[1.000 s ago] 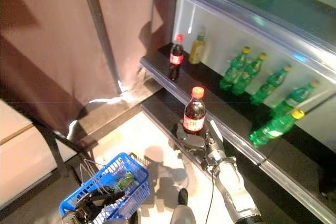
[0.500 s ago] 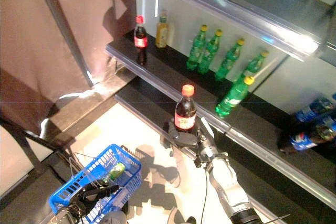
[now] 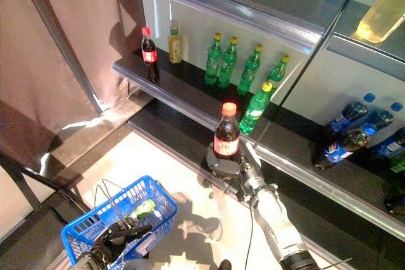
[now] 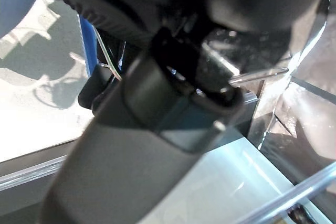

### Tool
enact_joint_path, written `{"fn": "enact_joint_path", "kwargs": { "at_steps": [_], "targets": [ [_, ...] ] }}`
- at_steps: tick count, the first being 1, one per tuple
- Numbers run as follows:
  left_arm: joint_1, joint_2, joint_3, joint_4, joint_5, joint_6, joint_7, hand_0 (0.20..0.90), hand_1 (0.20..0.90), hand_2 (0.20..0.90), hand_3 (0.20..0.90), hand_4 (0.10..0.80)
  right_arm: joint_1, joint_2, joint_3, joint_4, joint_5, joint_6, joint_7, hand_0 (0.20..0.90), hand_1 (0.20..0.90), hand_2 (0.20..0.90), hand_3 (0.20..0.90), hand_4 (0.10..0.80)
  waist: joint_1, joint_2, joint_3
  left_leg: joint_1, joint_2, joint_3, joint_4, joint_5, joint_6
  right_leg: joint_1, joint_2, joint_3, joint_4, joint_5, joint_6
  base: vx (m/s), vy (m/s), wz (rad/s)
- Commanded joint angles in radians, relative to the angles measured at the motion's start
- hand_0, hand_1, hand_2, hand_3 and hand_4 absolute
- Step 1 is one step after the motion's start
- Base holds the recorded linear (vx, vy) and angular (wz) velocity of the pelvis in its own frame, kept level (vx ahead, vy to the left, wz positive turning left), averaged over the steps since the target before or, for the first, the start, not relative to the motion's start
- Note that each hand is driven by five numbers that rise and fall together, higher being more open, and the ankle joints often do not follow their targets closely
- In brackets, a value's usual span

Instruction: Pick up the drink and place into the basket.

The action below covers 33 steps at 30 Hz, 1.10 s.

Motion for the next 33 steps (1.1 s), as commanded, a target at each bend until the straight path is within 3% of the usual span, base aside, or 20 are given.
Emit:
{"fn": "enact_joint_path", "kwargs": {
  "at_steps": [1,23,33],
  "targets": [
    [-0.127,0.021,-0.012,-0.230,-0.112,-0.081,-0.117,0.300,0.300,0.300,0.200,0.100,-0.131,0.028,-0.073,-0.181,0.019,-0.148,-0.010,0.300,0.300,0.300,0.200,0.100,0.028,-0.025,-0.099,0.071,-0.070,0.002,-0.001,-0.116,0.055,-0.005,-0.021,-0.016,0.009,0.012,-0.015,-0.048,-0.031,0.05],
    [-0.163,0.109,-0.090,-0.741,-0.220,-0.004,-0.150,0.300,0.300,0.300,0.200,0.100,-0.115,0.008,-0.069,-0.202,0.008,-0.140,-0.059,0.300,0.300,0.300,0.200,0.100,0.050,-0.004,-0.110,0.084,-0.070,-0.063,-0.001,-0.113,0.045,0.022,-0.021,-0.076,0.038,-0.012,-0.020,-0.018,-0.015,0.15],
    [-0.189,0.144,-0.087,-0.923,-0.260,0.025,-0.200,0.300,0.300,0.300,0.200,0.100,-0.116,0.012,-0.052,-0.212,-0.003,-0.126,-0.071,0.300,0.300,0.300,0.200,0.100,0.062,-0.001,-0.117,0.085,-0.077,-0.081,-0.001,-0.116,0.047,0.029,-0.029,-0.093,0.039,-0.012,-0.015,0.012,0.004,0.08]
  ]
}}
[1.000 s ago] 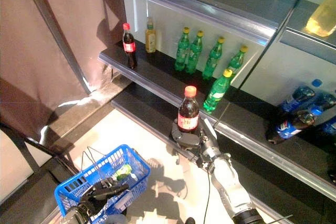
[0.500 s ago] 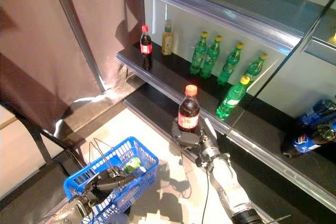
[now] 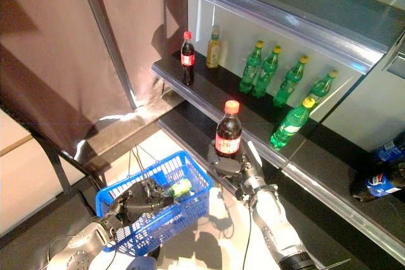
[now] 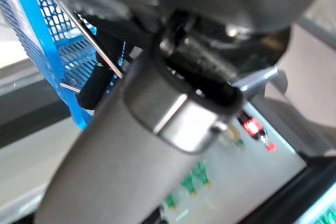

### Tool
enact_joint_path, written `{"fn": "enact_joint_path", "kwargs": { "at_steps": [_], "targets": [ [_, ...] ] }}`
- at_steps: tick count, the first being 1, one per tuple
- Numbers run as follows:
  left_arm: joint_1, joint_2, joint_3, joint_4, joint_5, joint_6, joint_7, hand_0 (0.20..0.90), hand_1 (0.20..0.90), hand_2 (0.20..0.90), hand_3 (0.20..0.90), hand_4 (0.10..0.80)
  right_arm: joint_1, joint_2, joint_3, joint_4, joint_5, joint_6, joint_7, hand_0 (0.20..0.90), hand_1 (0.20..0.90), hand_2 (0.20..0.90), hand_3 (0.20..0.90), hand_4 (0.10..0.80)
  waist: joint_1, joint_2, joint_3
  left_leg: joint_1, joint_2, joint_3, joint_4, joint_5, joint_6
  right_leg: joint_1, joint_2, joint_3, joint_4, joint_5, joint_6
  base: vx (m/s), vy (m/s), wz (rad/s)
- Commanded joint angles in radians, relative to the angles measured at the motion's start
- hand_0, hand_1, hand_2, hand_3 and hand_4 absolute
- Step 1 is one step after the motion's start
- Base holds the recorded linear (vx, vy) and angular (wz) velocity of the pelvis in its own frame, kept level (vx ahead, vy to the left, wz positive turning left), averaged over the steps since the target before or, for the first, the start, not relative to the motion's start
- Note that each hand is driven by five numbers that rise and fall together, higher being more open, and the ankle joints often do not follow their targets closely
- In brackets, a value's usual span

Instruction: Pick up the drink and place into the basket.

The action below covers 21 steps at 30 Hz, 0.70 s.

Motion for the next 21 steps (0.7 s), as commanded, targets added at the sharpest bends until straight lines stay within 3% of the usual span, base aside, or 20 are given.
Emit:
{"fn": "enact_joint_path", "kwargs": {
  "at_steps": [1,21],
  "targets": [
    [-0.215,0.003,0.030,-0.275,-0.138,-0.152,-0.162,0.300,0.300,0.300,0.200,0.100,-0.118,0.001,-0.049,-0.188,-0.001,-0.124,-0.014,0.300,0.300,0.300,0.200,0.100,0.022,-0.010,-0.116,0.101,-0.013,0.042,-0.002,-0.119,0.043,-0.060,0.010,0.000,0.039,0.037,-0.053,0.012,0.008,0.10],
    [-0.295,0.028,-0.004,-0.449,-0.182,-0.117,-0.272,0.300,0.300,0.300,0.200,0.100,-0.157,-0.007,-0.005,-0.191,-0.046,-0.078,-0.013,0.300,0.300,0.300,0.200,0.100,0.035,-0.017,-0.132,0.106,-0.028,0.028,-0.002,-0.130,0.052,-0.059,0.004,0.001,0.041,0.035,-0.046,0.009,-0.001,0.04]
  ]
}}
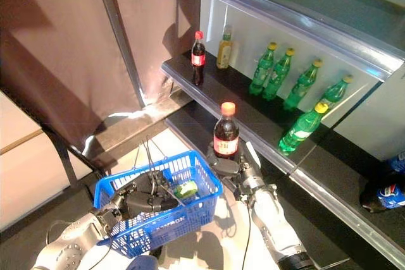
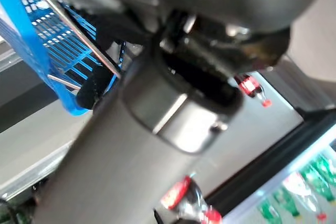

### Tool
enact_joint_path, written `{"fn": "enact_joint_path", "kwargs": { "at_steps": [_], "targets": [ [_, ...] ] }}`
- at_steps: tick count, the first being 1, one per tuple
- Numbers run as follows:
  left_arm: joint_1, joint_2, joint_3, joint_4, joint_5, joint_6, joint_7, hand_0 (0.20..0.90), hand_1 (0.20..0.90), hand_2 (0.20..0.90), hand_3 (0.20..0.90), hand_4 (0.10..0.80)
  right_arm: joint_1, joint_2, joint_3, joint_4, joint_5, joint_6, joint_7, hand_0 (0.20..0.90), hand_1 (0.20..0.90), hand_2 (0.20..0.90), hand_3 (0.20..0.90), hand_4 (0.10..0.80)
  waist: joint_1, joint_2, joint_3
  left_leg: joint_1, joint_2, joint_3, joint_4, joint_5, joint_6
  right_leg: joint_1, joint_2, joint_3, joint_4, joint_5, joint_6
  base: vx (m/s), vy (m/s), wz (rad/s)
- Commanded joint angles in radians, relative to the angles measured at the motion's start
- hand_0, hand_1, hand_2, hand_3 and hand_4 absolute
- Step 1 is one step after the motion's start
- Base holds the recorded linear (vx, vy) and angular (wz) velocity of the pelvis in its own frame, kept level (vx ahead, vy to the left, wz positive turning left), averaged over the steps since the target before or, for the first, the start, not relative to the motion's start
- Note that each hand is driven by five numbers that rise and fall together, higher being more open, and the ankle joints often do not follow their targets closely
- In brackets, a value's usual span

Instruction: Pick up the drink and place into the basket.

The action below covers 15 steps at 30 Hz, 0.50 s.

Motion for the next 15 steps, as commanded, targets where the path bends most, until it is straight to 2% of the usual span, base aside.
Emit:
{"fn": "enact_joint_path", "kwargs": {
  "at_steps": [1,15],
  "targets": [
    [-0.277,-0.053,0.003,-0.289,-0.177,-0.171,-0.183,0.300,0.300,0.300,0.200,0.100,-0.158,-0.010,-0.008,-0.171,-0.008,-0.123,0.008,0.300,0.300,0.300,0.200,0.100,0.010,-0.017,-0.133,0.118,-0.017,0.061,-0.002,-0.131,0.051,-0.074,0.006,0.016,0.042,0.045,-0.050,0.013,0.002,0.05],
    [-0.320,-0.068,-0.031,-0.346,-0.180,-0.194,-0.227,0.300,0.300,0.300,0.200,0.100,-0.166,0.019,0.067,-0.162,-0.029,-0.086,0.028,0.300,0.300,0.300,0.200,0.100,0.010,-0.018,-0.139,0.119,-0.023,0.062,-0.002,-0.136,0.056,-0.075,0.008,0.021,0.044,0.040,-0.051,0.001,0.000,0.00]
  ]
}}
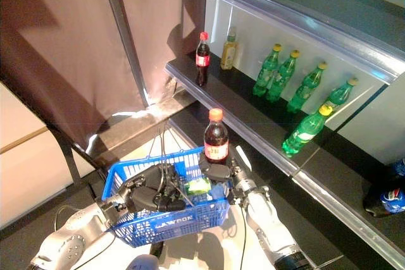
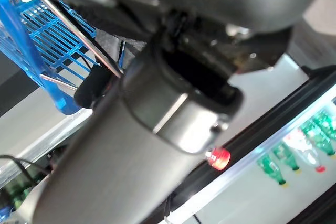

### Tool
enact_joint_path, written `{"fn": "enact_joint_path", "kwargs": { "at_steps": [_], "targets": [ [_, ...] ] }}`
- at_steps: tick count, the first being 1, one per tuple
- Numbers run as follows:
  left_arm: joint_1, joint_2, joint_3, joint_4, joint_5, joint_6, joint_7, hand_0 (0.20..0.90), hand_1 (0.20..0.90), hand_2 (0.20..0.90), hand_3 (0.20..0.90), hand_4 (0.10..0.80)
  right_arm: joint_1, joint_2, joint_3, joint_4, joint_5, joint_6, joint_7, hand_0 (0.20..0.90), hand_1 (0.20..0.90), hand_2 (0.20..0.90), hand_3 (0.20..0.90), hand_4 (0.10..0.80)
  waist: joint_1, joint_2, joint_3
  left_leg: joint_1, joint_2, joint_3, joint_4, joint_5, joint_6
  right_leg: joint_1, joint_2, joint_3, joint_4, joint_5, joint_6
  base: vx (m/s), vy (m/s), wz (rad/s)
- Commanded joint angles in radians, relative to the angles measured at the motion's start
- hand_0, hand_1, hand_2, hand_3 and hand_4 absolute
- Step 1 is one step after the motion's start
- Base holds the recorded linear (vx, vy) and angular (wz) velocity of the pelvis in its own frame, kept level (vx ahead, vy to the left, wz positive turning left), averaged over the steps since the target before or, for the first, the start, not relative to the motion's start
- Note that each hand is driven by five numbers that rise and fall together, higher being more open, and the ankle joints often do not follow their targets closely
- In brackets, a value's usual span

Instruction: Pick up the drink and place into the basket.

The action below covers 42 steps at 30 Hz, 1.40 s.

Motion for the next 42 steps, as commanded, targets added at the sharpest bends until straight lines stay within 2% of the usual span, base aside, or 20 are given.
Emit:
{"fn": "enact_joint_path", "kwargs": {
  "at_steps": [1,10,20,25,36,42],
  "targets": [
    [-0.258,-0.087,0.032,-0.285,-0.172,-0.197,-0.167,0.300,0.300,0.300,0.200,0.100,-0.159,0.014,-0.008,-0.161,-0.019,-0.115,0.019,0.300,0.300,0.300,0.200,0.100,0.008,-0.018,-0.138,0.119,-0.020,0.066,-0.002,-0.138,0.056,-0.079,0.009,0.021,0.044,0.041,-0.052,0.000,0.000,0.00],
    [-0.298,-0.084,0.010,-0.318,-0.170,-0.221,-0.170,0.300,0.300,0.300,0.200,0.100,-0.157,0.028,0.048,-0.072,-0.085,-0.061,0.013,0.300,0.300,0.300,0.200,0.100,0.008,-0.020,-0.140,0.119,-0.020,0.070,-0.002,-0.135,0.055,-0.080,0.007,0.021,0.046,0.042,-0.052,0.000,0.000,0.00],
    [-0.337,-0.064,-0.017,-0.356,-0.175,-0.257,-0.184,0.300,0.300,0.300,0.200,0.100,-0.204,-0.038,0.097,0.074,-0.278,0.068,-0.021,0.300,0.300,0.300,0.200,0.100,0.018,-0.033,-0.138,0.119,-0.020,0.071,-0.002,-0.136,0.054,-0.073,0.008,0.012,0.042,0.045,-0.051,0.000,0.000,0.00],
    [-0.349,-0.069,-0.021,-0.362,-0.170,-0.266,-0.183,0.300,0.300,0.300,0.200,0.100,-0.218,-0.047,0.106,0.108,-0.311,0.096,-0.023,0.300,0.300,0.300,0.200,0.100,0.020,-0.037,-0.136,0.119,-0.019,0.071,-0.002,-0.136,0.054,-0.072,0.008,0.012,0.042,0.046,-0.051,0.000,0.000,0.00],
    [-0.373,-0.062,-0.034,-0.383,-0.157,-0.272,-0.189,0.300,0.300,0.300,0.200,0.100,-0.263,-0.076,0.152,0.157,-0.402,0.203,0.062,0.300,0.300,0.300,0.200,0.100,0.021,-0.047,-0.134,0.123,-0.017,0.078,-0.002,-0.135,0.056,-0.071,0.013,0.021,0.041,0.050,-0.051,0.000,0.000,0.00],
    [-0.401,-0.058,-0.050,-0.382,-0.145,-0.272,-0.200,0.300,0.300,0.300,0.200,0.100,-0.321,-0.090,0.188,0.171,-0.454,0.228,0.118,0.300,0.300,0.300,0.200,0.100,0.025,-0.051,-0.133,0.124,-0.016,0.076,-0.002,-0.134,0.054,-0.068,0.014,0.022,0.041,0.050,-0.051,0.000,0.000,0.00]
  ]
}}
